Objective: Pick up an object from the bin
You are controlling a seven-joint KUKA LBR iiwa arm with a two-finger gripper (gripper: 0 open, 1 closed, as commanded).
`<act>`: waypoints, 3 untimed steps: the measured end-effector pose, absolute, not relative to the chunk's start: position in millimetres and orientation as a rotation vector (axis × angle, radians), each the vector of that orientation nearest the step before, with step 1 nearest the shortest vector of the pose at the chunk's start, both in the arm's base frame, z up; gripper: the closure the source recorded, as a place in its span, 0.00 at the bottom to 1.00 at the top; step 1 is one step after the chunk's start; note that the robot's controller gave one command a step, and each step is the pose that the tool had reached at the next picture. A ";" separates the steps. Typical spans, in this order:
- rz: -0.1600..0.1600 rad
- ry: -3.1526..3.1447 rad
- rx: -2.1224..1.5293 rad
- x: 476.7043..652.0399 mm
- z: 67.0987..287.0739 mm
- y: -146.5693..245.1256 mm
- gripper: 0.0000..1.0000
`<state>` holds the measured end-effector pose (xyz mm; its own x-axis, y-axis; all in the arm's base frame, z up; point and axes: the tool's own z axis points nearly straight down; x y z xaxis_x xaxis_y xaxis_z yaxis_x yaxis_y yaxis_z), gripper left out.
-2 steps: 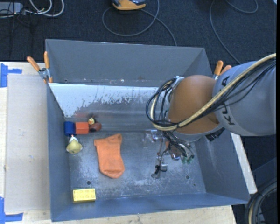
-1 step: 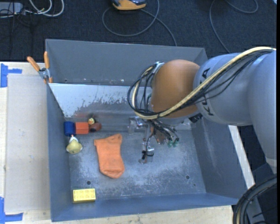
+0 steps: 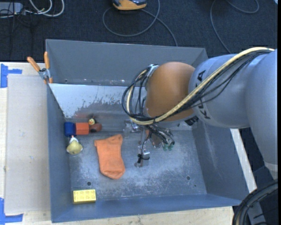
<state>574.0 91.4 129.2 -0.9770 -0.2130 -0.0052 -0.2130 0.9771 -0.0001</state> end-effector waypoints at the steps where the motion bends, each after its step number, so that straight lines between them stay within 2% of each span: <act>1: -0.001 3.135 -0.156 555.7 138.8 127.0 0.00; 2: 0.002 3.128 -0.224 563.2 133.6 149.1 0.00; 3: 0.002 3.128 -0.236 566.0 130.6 151.0 0.00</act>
Offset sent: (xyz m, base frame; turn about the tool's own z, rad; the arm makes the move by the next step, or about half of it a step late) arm -0.0080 0.0592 0.0023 0.0647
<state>566.0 151.0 130.6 -0.9887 -0.1501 -0.0050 -0.1501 0.9887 0.0006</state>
